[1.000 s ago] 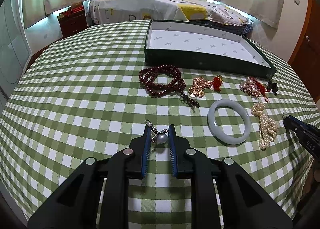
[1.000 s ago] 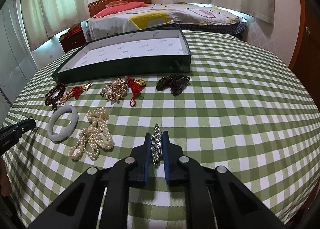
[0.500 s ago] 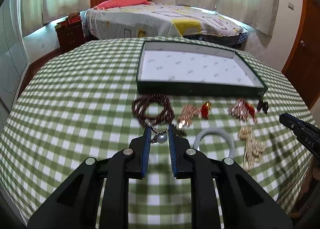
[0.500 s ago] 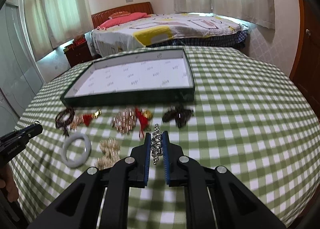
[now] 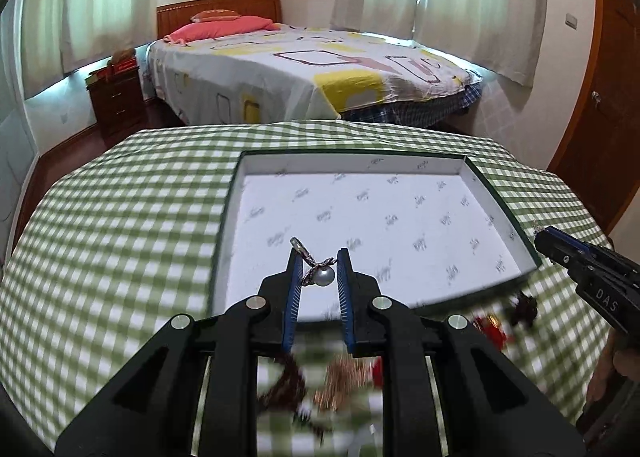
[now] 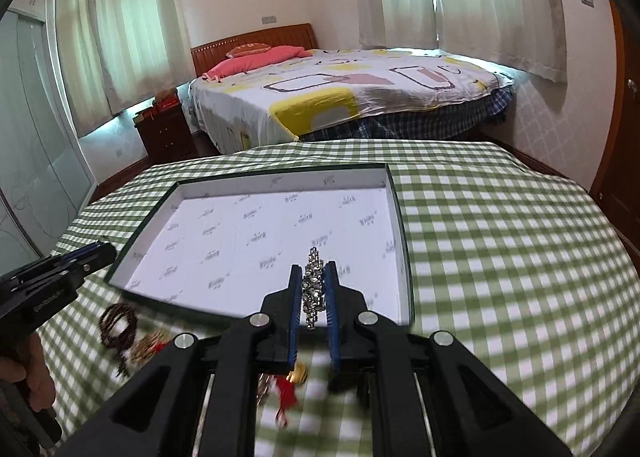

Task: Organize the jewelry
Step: 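Carry ring and brooch into the green box and open both tools, then withdraw both open tools from the box toward the remaining jewelry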

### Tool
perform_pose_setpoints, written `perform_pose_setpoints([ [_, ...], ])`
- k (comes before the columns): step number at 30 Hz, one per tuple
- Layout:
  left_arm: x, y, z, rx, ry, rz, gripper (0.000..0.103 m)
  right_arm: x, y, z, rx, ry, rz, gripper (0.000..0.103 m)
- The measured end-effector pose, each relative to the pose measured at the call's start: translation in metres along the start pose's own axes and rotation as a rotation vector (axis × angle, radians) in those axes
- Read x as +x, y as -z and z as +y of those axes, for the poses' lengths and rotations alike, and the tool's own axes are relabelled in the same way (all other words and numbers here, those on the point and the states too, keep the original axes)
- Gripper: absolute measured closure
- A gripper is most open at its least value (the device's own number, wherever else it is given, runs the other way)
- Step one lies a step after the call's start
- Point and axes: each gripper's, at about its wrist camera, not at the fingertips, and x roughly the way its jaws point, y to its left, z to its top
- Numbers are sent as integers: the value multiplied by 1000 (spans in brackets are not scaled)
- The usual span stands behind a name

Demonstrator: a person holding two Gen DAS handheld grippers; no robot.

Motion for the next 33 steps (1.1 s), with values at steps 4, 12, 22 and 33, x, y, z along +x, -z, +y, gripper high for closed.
perform_pose_setpoints([
  [4, 36, -7, -3, 14, 6, 41, 85, 28, -6, -5, -3, -4, 40, 91],
  [12, 78, -2, 0, 33, 0, 126, 85, 64, -1, -18, 10, 18, 128, 91],
  [22, 92, 5, 1, 50, -13, 165, 85, 78, 2, -24, -18, 72, 160, 91],
  [33, 85, 5, 4, 44, -4, 131, 49, 73, 3, -20, -38, 48, 135, 62],
])
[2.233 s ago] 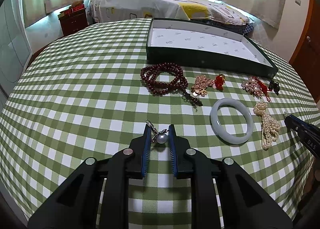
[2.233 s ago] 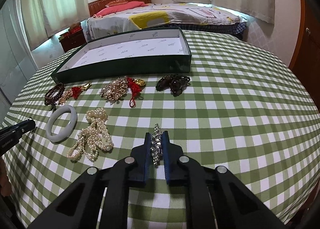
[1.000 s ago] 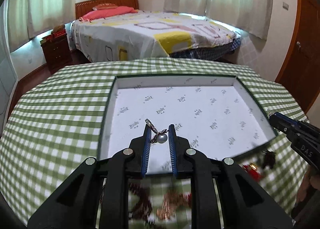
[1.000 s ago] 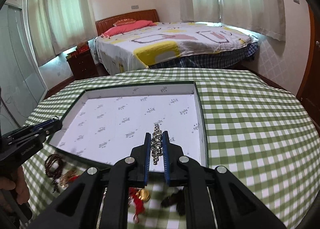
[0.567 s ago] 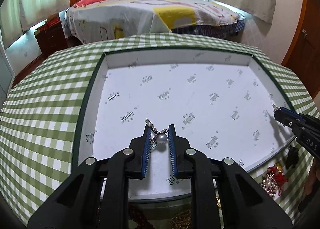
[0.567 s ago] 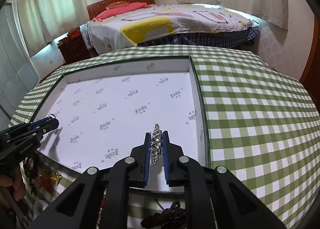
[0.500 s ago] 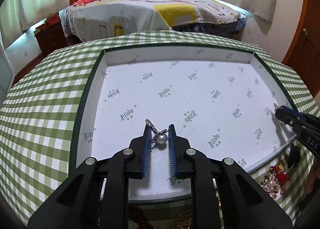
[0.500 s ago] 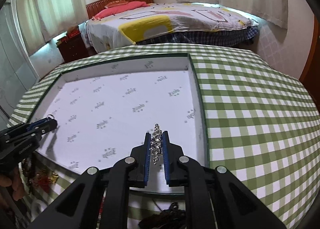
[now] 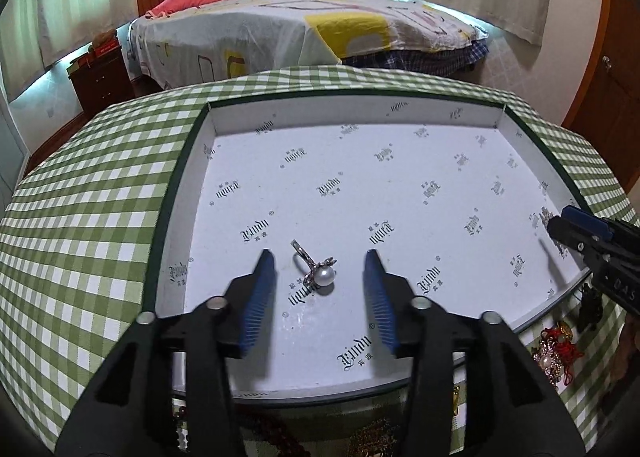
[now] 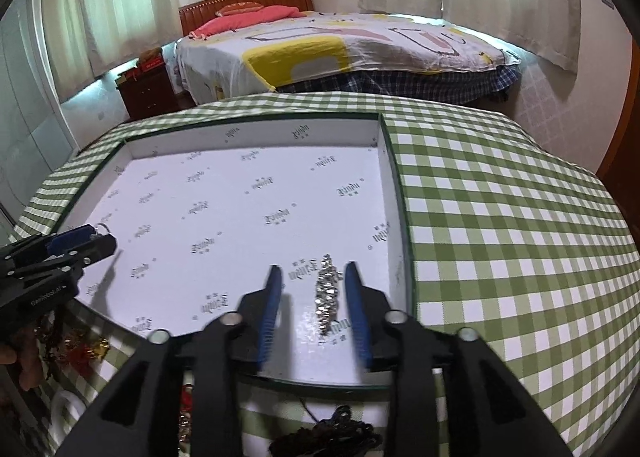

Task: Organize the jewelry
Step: 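Withdraw both open tools from the box toward the remaining jewelry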

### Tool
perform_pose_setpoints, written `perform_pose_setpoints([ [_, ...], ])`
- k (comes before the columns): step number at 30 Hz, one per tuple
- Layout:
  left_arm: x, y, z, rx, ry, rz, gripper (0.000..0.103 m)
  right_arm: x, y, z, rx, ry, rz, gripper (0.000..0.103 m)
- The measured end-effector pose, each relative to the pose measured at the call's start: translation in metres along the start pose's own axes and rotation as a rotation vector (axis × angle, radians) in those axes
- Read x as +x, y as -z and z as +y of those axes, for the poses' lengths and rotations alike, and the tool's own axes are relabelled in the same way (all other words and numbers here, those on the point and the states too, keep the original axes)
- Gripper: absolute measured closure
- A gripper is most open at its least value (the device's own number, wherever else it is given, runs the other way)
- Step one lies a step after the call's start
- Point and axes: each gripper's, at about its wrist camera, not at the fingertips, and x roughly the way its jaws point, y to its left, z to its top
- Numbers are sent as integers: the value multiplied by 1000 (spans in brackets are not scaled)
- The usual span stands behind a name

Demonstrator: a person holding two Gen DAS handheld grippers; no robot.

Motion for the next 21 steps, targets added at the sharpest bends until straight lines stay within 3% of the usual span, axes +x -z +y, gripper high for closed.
perform_pose_setpoints([
  [11, -34, 0, -4, 21, -17, -82, 24, -36, -2, 15, -14, -14, -72, 50],
  [21, -81, 26, -18, 70, -41, -134, 20, -85, 37, 43, -12, -70, -96, 46],
])
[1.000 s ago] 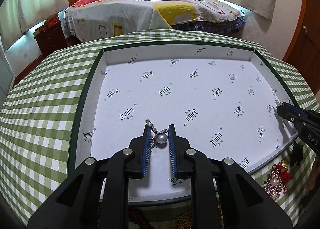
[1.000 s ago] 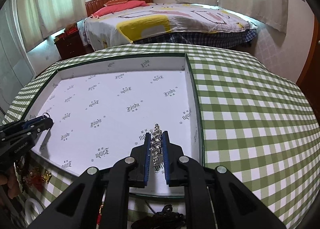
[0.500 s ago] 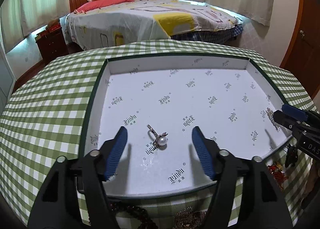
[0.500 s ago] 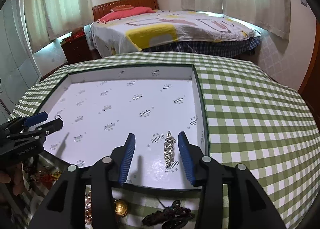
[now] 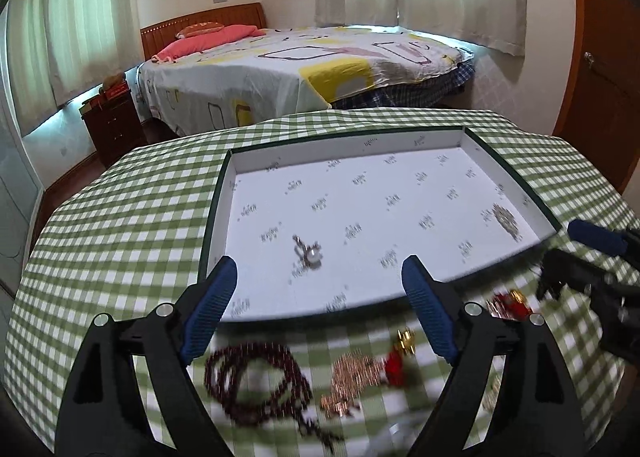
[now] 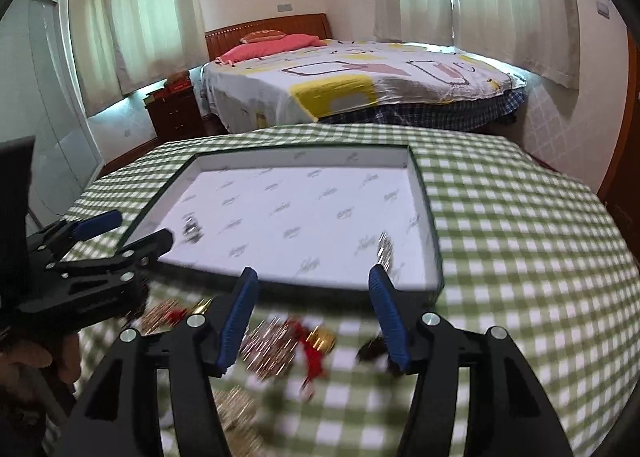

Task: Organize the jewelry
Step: 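Withdraw both open tools from the box toward the remaining jewelry, then grasp the pearl necklace with the right tool while the left tool grasps the jade bangle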

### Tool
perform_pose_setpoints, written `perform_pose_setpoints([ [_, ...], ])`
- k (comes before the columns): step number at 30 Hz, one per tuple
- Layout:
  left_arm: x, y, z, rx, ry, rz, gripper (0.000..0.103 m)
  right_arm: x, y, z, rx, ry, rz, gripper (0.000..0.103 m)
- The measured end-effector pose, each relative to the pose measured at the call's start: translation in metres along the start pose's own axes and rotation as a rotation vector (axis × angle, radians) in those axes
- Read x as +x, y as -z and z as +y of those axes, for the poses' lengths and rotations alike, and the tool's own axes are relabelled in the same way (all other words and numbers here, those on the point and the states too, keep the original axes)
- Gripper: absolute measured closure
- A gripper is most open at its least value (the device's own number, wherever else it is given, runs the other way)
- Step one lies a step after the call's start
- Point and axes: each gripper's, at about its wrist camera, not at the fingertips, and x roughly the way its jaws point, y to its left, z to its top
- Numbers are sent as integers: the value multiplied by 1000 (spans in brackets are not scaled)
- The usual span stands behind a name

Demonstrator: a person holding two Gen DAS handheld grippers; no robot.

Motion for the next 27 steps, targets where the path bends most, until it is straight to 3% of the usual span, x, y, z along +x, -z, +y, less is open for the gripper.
perform_pose_setpoints([
  [7, -31, 28, 0, -20, -21, -4, 20, -18, 35, 18, -18, -16, 22, 46],
  [19, -65, 83, 17, -61, -69, 36, 20, -7, 77, 43, -59, -13, 98, 46],
  [25, -73, 93, 23, -78, -70, 40, 20, -3, 88, 46, -66, -2, 121, 46],
  [27, -75, 95, 23, -79, -65, 37, 21, -4, 90, 49, -85, 15, 116, 50],
])
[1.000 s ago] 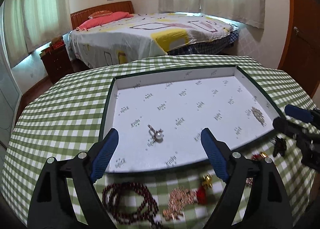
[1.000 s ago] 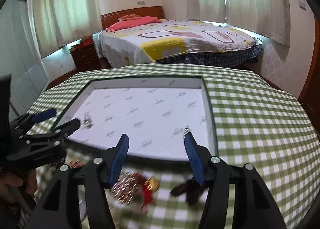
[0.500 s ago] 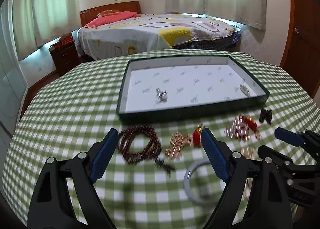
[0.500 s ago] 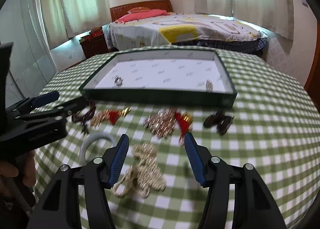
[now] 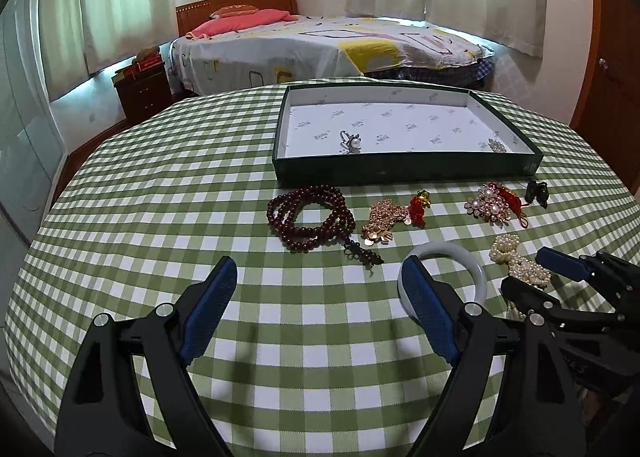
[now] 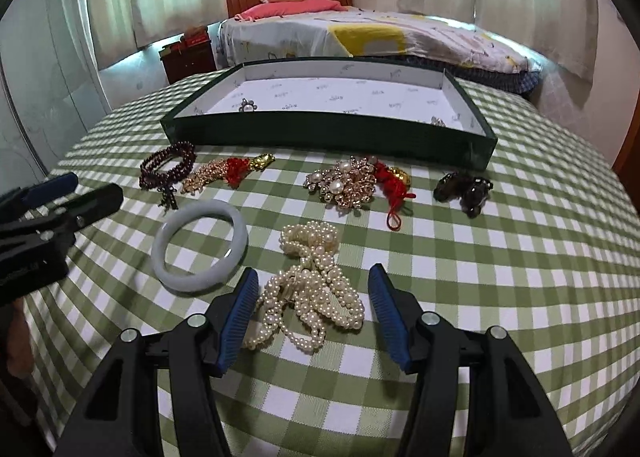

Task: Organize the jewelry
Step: 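Grasp the pearl necklace with the right tool while the left tool grasps the jade bangle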

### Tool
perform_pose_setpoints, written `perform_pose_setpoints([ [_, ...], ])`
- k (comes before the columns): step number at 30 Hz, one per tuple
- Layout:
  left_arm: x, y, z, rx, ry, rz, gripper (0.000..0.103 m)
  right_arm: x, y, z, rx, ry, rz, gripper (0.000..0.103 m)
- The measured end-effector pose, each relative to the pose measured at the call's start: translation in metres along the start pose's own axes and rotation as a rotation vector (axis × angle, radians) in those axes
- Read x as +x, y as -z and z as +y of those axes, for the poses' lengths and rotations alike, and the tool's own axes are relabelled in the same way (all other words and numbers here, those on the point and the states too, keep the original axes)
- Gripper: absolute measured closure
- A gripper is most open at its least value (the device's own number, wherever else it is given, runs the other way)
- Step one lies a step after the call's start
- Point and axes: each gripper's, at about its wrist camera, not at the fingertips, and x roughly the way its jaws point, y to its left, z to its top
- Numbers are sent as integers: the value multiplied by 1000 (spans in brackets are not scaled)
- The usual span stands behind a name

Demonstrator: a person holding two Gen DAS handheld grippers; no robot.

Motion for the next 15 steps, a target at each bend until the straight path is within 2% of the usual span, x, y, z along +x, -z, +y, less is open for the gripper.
perform_pose_setpoints([
  [1, 0, 0, -1, 1, 1, -1, 20, 0, 0, 1, -8, 9, -3, 52],
  [6, 1, 4, -4, -1, 13, 14, 20, -4, 3, -2, -3, 7, -18, 77],
  [9, 3, 6, -6, -2, 18, 22, 20, -5, 4, -1, -5, -6, -21, 83],
  [15, 3, 6, -11, 3, 24, 21, 20, -10, 4, -5, 14, -21, -30, 88],
])
